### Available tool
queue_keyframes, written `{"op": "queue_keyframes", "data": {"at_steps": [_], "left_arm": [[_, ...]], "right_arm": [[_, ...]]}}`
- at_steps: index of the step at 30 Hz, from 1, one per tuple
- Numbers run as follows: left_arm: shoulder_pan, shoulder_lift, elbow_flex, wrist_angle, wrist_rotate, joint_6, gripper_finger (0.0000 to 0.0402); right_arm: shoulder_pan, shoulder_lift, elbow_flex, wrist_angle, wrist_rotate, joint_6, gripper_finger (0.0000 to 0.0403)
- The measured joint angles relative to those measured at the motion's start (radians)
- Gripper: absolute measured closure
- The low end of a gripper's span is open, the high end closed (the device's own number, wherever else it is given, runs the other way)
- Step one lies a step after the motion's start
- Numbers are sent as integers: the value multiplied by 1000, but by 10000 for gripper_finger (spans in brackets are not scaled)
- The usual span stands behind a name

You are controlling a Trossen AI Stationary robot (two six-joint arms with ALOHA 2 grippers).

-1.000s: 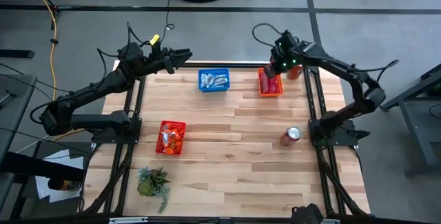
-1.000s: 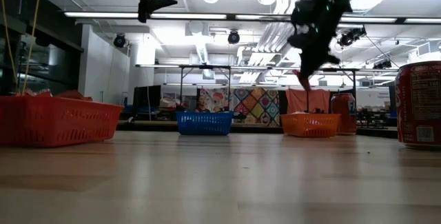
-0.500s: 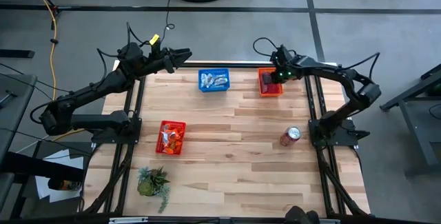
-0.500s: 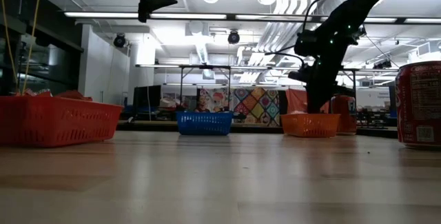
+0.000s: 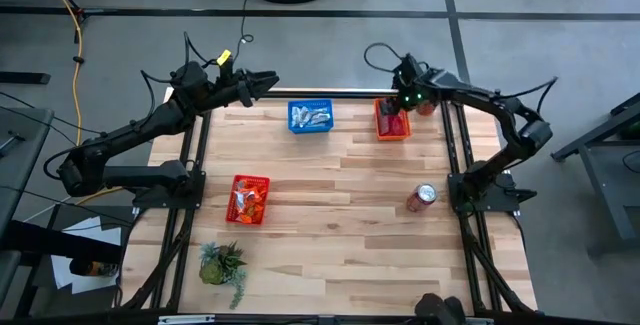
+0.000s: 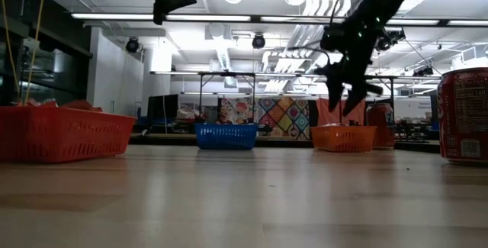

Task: Sort candy
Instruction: Return to Home Position

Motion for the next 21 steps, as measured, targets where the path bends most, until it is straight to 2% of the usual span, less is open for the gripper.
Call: {"op": "queue_keyframes", "data": {"at_steps": [4,10,14,17,21], "left_arm": [[0,0,0,0,16,20,131],[1,-17,0,16,255,25,131],[-54,-66,0,-32,326,44,143],[-154,-141,-10,-112,300,174,178],[-318,-280,-158,-87,78,218,259]], "right_arm": [[0,0,153,-107,-15,-75,170],[39,-3,383,-175,-81,-138,161],[95,-3,493,-199,-97,-178,172],[146,-3,557,-245,-111,-187,198],[214,-14,599,-310,-109,-195,260]]}}
